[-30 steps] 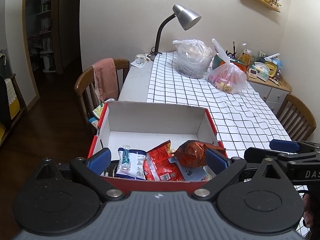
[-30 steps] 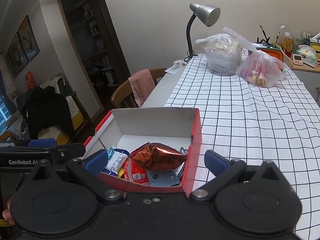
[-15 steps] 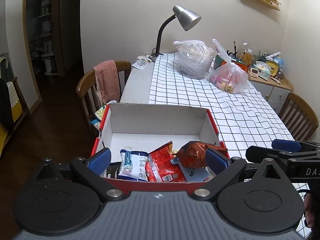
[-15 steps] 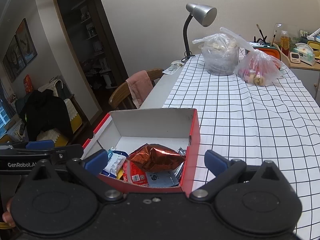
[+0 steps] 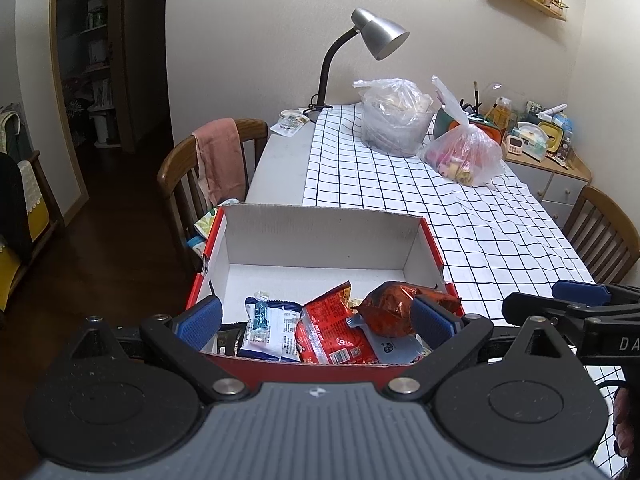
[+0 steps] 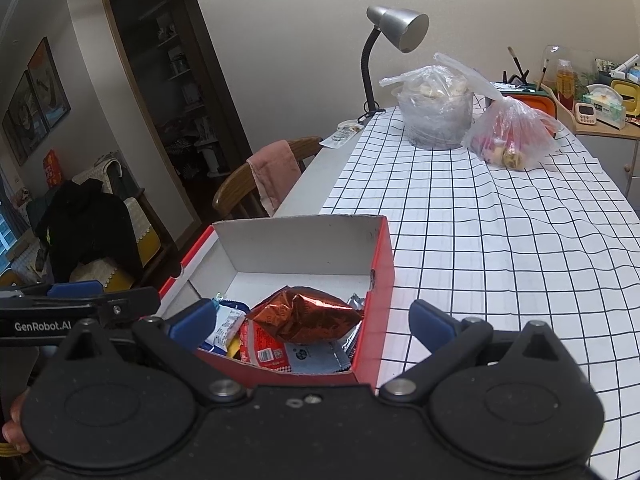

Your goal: Organize snacks

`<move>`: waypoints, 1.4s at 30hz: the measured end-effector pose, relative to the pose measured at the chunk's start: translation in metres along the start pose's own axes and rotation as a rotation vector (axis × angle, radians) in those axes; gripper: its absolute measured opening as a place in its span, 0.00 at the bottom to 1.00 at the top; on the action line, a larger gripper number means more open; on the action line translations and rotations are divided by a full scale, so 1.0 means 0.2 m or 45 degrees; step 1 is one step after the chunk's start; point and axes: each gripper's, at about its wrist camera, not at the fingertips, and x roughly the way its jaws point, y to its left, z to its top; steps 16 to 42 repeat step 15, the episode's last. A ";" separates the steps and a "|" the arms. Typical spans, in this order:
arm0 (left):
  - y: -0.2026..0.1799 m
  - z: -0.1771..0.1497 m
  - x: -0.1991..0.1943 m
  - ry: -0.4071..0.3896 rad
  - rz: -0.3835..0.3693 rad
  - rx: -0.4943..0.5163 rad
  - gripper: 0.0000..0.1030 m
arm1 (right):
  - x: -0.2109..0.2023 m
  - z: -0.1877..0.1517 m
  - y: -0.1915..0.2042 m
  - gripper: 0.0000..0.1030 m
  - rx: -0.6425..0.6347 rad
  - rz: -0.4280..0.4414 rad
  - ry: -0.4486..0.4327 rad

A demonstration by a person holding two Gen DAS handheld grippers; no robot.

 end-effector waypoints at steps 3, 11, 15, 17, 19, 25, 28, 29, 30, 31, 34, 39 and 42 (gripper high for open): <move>0.00 0.00 0.00 0.006 -0.002 -0.003 0.98 | 0.00 -0.01 -0.01 1.00 0.005 -0.003 0.002; -0.01 0.00 0.02 0.023 0.002 -0.003 0.98 | 0.01 -0.01 -0.04 1.00 0.026 -0.020 0.006; -0.02 0.00 0.03 0.028 -0.001 -0.003 0.98 | 0.01 -0.02 -0.07 1.00 0.036 -0.039 0.007; -0.02 0.00 0.03 0.028 -0.001 -0.003 0.98 | 0.01 -0.02 -0.07 1.00 0.036 -0.039 0.007; -0.02 0.00 0.03 0.028 -0.001 -0.003 0.98 | 0.01 -0.02 -0.07 1.00 0.036 -0.039 0.007; -0.02 0.00 0.03 0.028 -0.001 -0.003 0.98 | 0.01 -0.02 -0.07 1.00 0.036 -0.039 0.007; -0.02 0.00 0.03 0.028 -0.001 -0.003 0.98 | 0.01 -0.02 -0.07 1.00 0.036 -0.039 0.007; -0.02 0.00 0.03 0.028 -0.001 -0.003 0.98 | 0.01 -0.02 -0.07 1.00 0.036 -0.039 0.007; -0.02 0.00 0.03 0.028 -0.001 -0.003 0.98 | 0.01 -0.02 -0.07 1.00 0.036 -0.039 0.007; -0.02 0.00 0.03 0.028 -0.001 -0.003 0.98 | 0.01 -0.02 -0.07 1.00 0.036 -0.039 0.007; -0.02 0.00 0.03 0.028 -0.001 -0.003 0.98 | 0.01 -0.02 -0.07 1.00 0.036 -0.039 0.007; -0.02 0.00 0.03 0.028 -0.001 -0.003 0.98 | 0.01 -0.02 -0.07 1.00 0.036 -0.039 0.007; -0.02 0.00 0.03 0.028 -0.001 -0.003 0.98 | 0.01 -0.02 -0.07 1.00 0.036 -0.039 0.007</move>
